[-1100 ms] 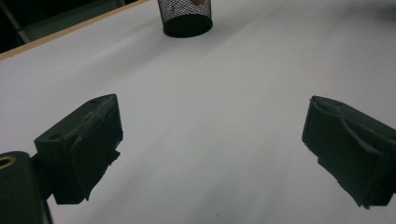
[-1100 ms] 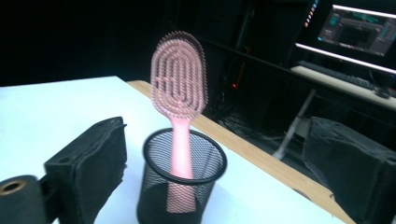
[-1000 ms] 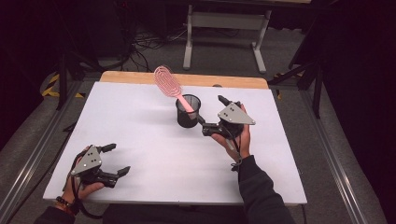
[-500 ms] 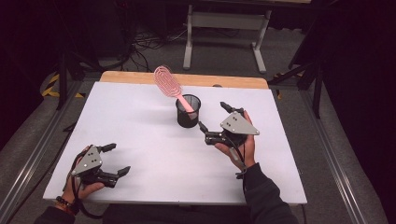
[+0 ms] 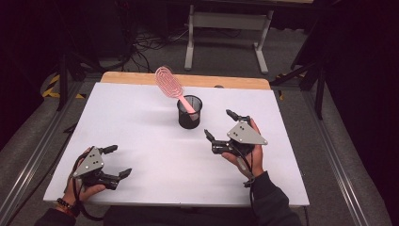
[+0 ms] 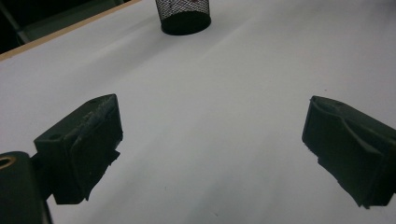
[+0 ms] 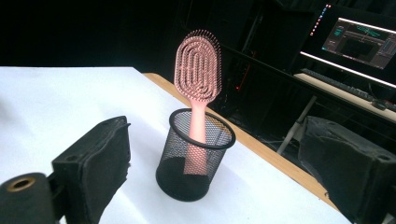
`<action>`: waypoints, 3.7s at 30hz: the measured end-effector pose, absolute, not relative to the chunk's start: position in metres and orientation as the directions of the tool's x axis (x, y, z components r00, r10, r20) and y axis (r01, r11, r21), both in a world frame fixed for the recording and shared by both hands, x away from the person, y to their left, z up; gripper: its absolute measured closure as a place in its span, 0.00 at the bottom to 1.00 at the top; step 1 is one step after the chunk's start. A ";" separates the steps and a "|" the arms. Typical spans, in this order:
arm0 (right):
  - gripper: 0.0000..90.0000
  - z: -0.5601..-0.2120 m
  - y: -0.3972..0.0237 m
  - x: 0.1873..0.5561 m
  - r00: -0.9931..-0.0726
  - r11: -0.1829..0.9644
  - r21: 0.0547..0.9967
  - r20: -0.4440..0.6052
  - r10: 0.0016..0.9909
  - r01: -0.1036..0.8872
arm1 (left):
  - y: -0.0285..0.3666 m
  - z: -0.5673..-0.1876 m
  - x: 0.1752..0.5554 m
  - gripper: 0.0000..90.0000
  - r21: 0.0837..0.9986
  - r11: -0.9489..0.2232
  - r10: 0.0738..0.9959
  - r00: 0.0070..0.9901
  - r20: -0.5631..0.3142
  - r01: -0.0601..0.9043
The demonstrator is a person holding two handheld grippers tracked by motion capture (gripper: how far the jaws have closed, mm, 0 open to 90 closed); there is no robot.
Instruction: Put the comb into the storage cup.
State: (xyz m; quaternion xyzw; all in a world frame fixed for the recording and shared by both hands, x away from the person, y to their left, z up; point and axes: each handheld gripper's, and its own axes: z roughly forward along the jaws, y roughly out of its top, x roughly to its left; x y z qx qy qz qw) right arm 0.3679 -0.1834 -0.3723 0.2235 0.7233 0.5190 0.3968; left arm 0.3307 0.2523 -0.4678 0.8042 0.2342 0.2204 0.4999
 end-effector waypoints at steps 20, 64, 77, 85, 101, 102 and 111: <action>0.10 -0.390 -0.202 0.345 -0.577 0.400 0.913 -0.369 0.729 -0.078 | 0.251 -0.468 0.330 0.07 0.906 -0.393 0.594 0.795 0.121 0.156; 0.05 -0.454 -0.261 0.324 -0.595 0.434 0.899 -0.319 0.738 0.057 | 0.253 -0.468 0.330 0.06 0.907 -0.391 0.599 0.791 0.122 0.157; 0.04 -0.456 -0.266 0.321 -0.604 0.402 0.913 -0.282 0.745 0.070 | 0.249 -0.468 0.330 0.06 0.902 -0.406 0.593 0.794 0.137 0.147; 0.04 -0.455 -0.264 0.321 -0.604 0.402 0.912 -0.280 0.746 0.074 | 0.248 -0.469 0.328 0.06 0.897 -0.419 0.581 0.800 0.146 0.141; 0.05 -0.455 -0.261 0.321 -0.599 0.404 0.912 -0.286 0.748 0.069 | 0.248 -0.468 0.327 0.06 0.898 -0.417 0.582 0.800 0.146 0.139; 0.05 -0.454 -0.261 0.321 -0.598 0.403 0.913 -0.286 0.748 0.068 | 0.248 -0.468 0.327 0.06 0.898 -0.417 0.582 0.800 0.146 0.139; 0.05 -0.453 -0.254 0.323 -0.603 0.399 0.915 -0.282 0.746 0.065 | 0.248 -0.467 0.327 0.06 0.901 -0.412 0.582 0.800 0.145 0.136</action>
